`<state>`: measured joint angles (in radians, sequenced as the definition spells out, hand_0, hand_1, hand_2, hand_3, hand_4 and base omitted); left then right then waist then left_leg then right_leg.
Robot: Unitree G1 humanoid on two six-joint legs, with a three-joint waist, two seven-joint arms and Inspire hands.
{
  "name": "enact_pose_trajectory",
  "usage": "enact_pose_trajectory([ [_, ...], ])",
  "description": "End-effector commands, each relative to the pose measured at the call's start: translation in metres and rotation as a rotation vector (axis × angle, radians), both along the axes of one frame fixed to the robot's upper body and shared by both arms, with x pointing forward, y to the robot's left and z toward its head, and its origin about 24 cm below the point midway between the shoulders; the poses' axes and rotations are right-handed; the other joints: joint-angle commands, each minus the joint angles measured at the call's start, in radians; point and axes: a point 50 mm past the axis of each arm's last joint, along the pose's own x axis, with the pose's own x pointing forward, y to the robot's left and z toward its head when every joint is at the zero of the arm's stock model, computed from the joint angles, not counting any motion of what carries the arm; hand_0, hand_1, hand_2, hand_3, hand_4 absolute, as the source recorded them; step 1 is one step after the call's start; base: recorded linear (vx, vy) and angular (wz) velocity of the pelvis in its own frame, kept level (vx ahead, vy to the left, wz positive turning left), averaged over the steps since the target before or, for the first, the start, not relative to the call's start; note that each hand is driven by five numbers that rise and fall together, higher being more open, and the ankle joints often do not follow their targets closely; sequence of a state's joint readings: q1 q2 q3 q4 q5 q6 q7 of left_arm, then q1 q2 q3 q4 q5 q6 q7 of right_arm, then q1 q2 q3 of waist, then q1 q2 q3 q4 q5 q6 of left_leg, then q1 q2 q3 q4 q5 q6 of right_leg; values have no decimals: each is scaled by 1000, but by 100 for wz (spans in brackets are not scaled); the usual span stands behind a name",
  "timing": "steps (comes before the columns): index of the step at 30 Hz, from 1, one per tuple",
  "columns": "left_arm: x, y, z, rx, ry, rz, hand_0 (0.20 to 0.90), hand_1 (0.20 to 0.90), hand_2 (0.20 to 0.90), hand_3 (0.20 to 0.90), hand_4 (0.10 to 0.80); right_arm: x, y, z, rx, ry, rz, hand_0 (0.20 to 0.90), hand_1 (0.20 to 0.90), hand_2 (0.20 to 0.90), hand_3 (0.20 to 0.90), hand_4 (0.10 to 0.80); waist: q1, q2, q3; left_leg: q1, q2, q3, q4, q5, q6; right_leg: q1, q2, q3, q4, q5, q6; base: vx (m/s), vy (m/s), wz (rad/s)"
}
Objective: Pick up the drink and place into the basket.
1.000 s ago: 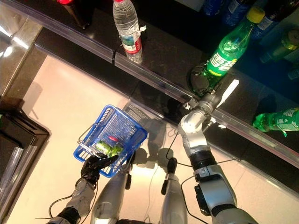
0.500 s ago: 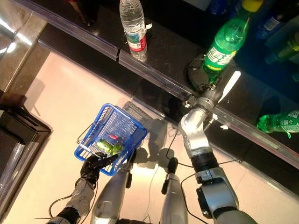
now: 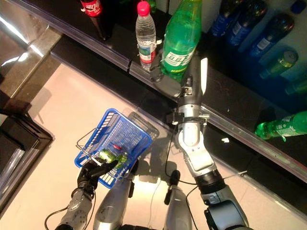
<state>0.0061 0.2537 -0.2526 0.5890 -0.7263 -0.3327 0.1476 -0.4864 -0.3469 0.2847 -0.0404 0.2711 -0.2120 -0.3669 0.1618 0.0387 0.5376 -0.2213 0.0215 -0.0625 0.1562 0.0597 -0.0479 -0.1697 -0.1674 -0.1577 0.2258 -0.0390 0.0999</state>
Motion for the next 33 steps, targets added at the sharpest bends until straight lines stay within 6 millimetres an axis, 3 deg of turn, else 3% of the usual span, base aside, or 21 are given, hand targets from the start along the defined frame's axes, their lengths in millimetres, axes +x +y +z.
enact_pose_trajectory([
  [1,12,30,76,119,-429,18,300,300,300,200,100,-52,21,71,59,-401,240,300,300,300,200,100,24,1,-112,38,-21,-79,40,-32,14,64,9,-53,82,-51,-95,43,-6,22],
  [9,9,30,103,127,-529,7,300,300,300,200,100,-59,47,43,55,-250,421,300,300,300,200,100,75,-15,-165,87,-28,-119,24,-31,12,144,10,-84,52,-63,-93,57,-15,17],
  [13,7,24,124,215,-587,-61,300,300,300,200,100,-60,65,37,115,-195,468,300,300,300,200,100,127,-27,-181,104,-34,-156,14,-23,13,182,13,-108,27,-58,-90,35,-41,26],
  [24,2,2,179,162,-804,-325,300,300,300,200,100,-52,87,31,141,-131,409,300,300,300,200,100,228,-46,-178,102,-59,-222,4,-9,20,228,16,-161,-4,-50,-80,25,-44,27],
  [33,-1,-24,210,-5,-913,-518,300,300,300,200,100,-47,109,6,168,21,410,300,300,300,200,100,279,-79,-160,97,-77,-268,0,-5,23,250,20,-189,-29,-38,-68,46,-51,25],
])
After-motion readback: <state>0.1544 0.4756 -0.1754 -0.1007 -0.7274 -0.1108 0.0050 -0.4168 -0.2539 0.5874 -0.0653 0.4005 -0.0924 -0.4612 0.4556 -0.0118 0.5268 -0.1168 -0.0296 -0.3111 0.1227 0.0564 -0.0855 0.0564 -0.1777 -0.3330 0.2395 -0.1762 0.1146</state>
